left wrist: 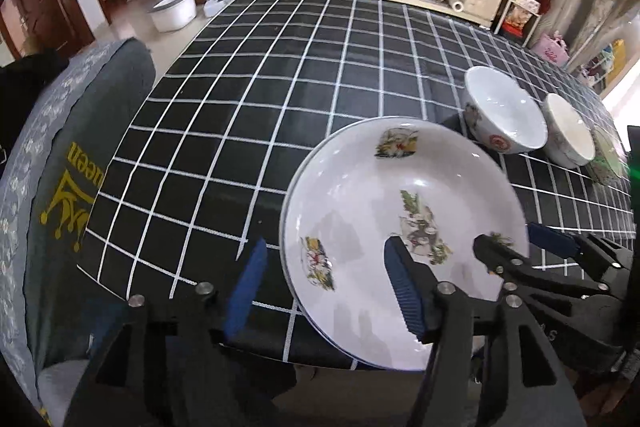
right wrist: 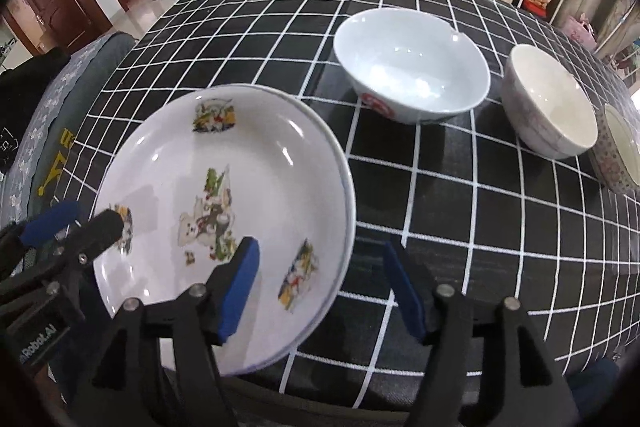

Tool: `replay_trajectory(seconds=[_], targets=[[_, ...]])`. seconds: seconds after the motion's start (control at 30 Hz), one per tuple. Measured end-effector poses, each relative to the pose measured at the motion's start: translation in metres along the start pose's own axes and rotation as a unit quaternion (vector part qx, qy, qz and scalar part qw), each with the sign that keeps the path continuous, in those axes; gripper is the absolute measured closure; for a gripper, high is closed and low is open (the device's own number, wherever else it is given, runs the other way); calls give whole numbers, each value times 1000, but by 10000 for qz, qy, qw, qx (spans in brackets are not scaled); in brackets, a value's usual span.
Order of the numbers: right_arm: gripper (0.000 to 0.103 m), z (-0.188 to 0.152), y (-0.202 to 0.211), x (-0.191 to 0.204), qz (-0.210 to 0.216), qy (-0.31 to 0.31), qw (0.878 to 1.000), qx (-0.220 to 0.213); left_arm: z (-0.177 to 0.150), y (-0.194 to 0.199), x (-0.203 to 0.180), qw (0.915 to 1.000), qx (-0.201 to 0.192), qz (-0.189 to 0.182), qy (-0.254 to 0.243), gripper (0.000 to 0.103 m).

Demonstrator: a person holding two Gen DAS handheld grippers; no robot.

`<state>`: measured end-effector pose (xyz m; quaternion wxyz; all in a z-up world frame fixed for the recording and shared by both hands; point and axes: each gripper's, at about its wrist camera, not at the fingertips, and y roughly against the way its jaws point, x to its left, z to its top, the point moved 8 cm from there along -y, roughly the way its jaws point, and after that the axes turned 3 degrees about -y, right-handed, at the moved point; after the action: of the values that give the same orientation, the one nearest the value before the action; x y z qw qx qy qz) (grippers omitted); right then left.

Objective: Organize plates and bowls
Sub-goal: 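Open the left gripper and withdraw from the plate stack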

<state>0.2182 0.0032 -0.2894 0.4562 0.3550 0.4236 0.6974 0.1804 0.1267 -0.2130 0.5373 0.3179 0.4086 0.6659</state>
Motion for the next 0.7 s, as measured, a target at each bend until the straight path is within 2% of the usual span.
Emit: replay_trajectory(seconds=[0.13, 0.47, 0.7], targets=[[34, -1, 12, -2, 108, -60, 9999, -109, 3, 12, -5, 9998, -117, -179, -1, 44], [28, 10, 83, -28, -31, -145, 9949, -996, 16, 54, -41, 9962, -574, -611, -240, 44], [23, 13, 134, -49, -220, -137, 9867, -1602, 26, 90, -77, 9896, -989, -860, -588, 44]])
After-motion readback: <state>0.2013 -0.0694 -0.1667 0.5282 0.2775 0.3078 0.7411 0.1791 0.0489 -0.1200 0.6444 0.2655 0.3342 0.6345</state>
